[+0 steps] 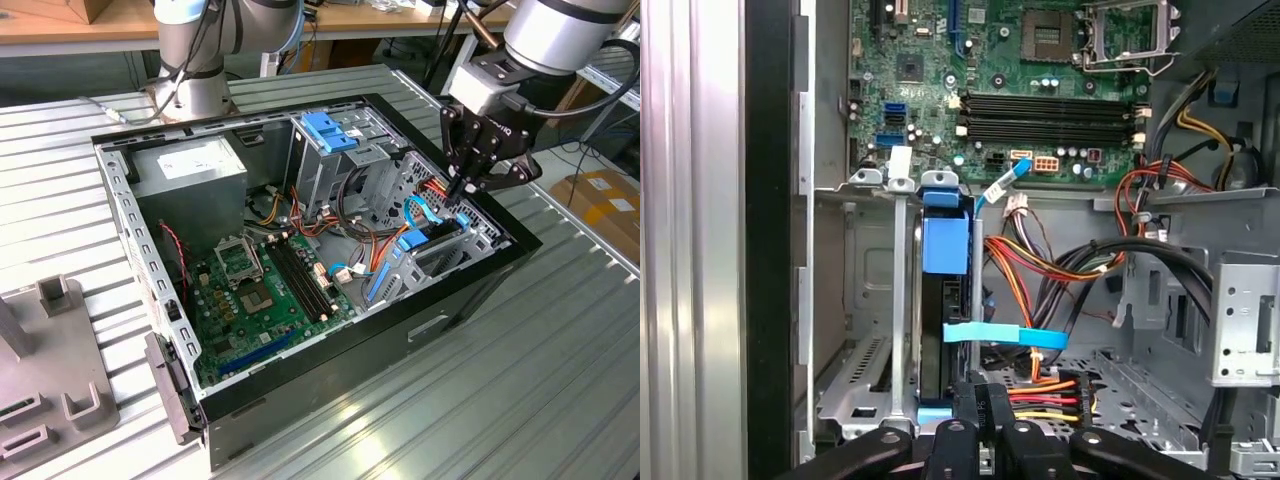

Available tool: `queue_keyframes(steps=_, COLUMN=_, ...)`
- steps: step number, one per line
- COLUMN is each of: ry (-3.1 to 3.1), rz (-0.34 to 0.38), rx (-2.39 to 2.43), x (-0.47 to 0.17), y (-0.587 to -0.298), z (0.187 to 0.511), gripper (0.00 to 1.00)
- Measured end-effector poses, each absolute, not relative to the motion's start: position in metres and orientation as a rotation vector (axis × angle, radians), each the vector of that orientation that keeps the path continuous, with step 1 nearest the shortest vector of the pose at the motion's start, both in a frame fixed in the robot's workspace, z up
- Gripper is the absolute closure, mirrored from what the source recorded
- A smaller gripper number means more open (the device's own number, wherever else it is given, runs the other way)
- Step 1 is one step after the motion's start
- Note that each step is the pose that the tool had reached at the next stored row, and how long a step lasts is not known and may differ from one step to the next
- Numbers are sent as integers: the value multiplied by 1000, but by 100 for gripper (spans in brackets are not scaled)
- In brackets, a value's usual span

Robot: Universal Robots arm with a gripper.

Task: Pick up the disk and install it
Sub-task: 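Insert the second disk wire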

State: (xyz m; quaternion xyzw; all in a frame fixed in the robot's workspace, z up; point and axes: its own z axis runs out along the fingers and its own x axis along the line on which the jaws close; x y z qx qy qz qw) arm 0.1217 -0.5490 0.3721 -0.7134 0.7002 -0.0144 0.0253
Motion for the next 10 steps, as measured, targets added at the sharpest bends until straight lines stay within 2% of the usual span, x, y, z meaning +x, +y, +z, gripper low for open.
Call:
queue_keyframes(steps=8, ry=2163, rz=-17, rx=-2183, x=121, y=-550, z=372, gripper=84)
queue_keyframes(steps=10, ry=2155, rz=9, rx=-2166, x=121, y=-555, z=372, gripper=84)
